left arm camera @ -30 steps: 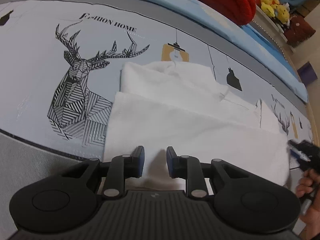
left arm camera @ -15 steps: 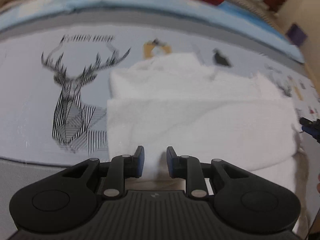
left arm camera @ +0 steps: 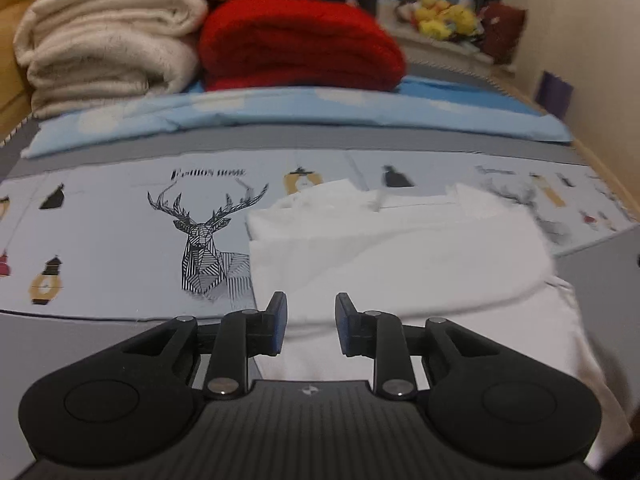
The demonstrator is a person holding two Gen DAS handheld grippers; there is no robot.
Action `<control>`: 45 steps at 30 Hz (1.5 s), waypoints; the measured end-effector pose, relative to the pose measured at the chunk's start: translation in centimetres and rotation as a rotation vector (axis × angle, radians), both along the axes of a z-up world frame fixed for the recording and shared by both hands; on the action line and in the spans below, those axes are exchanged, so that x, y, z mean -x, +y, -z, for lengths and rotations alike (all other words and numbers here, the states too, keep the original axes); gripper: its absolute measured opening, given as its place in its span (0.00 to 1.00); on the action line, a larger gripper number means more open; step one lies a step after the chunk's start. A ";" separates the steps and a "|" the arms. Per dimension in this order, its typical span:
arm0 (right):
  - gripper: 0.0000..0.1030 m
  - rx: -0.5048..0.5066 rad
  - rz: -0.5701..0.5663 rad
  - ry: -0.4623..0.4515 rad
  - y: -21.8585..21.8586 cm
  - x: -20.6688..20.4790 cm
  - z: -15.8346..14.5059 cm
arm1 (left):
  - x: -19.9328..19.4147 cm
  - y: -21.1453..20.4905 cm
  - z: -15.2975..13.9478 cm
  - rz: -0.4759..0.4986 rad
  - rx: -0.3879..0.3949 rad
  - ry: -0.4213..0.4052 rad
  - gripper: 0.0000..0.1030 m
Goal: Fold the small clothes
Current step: 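Grasp the shirt hem with both tools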
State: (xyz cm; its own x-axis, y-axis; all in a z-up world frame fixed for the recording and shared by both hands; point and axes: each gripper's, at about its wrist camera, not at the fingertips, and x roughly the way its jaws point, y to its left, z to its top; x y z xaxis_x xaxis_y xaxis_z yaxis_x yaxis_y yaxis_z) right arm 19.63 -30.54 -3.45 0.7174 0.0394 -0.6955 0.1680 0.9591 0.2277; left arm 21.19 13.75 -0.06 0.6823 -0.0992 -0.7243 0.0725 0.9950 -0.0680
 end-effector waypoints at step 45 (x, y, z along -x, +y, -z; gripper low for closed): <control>0.09 -0.064 0.017 0.368 -5.1 13.9 8.9 | 19.5 2.6 9.6 -0.172 0.203 0.350 0.05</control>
State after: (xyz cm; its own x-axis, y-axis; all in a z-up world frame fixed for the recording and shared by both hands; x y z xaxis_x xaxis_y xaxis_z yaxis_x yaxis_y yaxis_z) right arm 5.73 -35.66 -12.31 0.4208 0.0815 -0.9035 0.2656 0.9413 0.2086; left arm 1.69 16.39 -9.63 0.4179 -0.1701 -0.8924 -0.1550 0.9546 -0.2546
